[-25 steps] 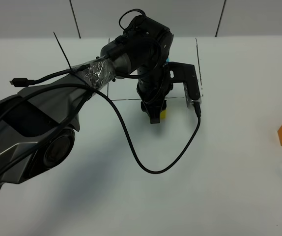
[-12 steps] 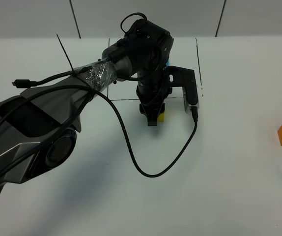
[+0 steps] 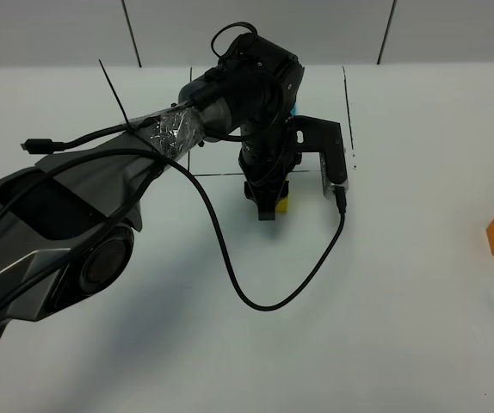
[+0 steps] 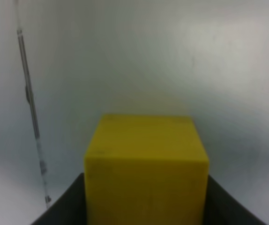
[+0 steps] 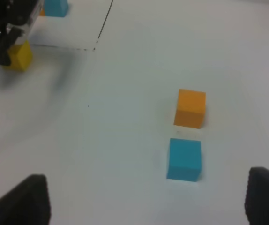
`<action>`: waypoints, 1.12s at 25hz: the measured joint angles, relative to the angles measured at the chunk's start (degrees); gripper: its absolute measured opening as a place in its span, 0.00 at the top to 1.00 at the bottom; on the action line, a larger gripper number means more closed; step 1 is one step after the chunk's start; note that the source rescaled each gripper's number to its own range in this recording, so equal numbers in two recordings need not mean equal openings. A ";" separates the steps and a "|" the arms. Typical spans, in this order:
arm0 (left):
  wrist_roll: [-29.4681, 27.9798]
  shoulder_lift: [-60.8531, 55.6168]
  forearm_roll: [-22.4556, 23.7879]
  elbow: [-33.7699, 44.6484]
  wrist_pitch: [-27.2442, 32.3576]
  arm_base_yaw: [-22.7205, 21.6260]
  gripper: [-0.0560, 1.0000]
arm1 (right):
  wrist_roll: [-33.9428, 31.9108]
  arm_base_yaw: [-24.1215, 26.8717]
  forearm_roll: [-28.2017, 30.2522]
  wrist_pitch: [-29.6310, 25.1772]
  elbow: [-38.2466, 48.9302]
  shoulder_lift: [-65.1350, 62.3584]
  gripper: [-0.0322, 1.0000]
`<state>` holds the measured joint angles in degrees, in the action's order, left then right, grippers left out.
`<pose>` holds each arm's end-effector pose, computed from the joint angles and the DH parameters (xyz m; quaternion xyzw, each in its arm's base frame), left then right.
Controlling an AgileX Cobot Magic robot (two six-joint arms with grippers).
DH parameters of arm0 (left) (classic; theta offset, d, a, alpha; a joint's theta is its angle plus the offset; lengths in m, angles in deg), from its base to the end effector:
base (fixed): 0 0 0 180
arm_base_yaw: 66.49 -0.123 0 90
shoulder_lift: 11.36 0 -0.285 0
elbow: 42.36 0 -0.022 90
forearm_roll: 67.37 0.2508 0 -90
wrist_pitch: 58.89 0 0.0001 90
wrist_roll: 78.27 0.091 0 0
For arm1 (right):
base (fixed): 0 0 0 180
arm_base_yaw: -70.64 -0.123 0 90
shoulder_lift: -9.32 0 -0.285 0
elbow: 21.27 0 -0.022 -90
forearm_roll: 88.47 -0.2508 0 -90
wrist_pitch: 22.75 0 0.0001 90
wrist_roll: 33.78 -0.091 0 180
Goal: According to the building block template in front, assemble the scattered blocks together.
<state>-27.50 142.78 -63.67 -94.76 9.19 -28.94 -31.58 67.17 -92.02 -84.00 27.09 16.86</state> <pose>0.4176 -0.3141 0.1284 0.7003 0.7077 0.0409 0.0845 -0.0066 0.0045 0.2777 -0.0436 0.8518 0.0367 0.5208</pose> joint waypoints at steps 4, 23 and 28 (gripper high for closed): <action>-2.29 -0.81 0.00 0.00 0.00 0.00 0.86 | 0.00 0.00 0.00 0.00 0.00 0.00 0.26; -31.58 -29.30 3.51 16.28 0.16 -8.41 0.00 | 0.00 0.00 0.00 0.00 0.00 0.00 0.26; -36.97 -48.86 0.56 41.08 -0.25 -26.05 0.00 | 0.00 0.00 0.00 0.00 0.00 0.00 0.26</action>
<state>-64.47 93.92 -63.11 -53.68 8.94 -54.99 -31.58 67.17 -92.02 -84.00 27.09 16.86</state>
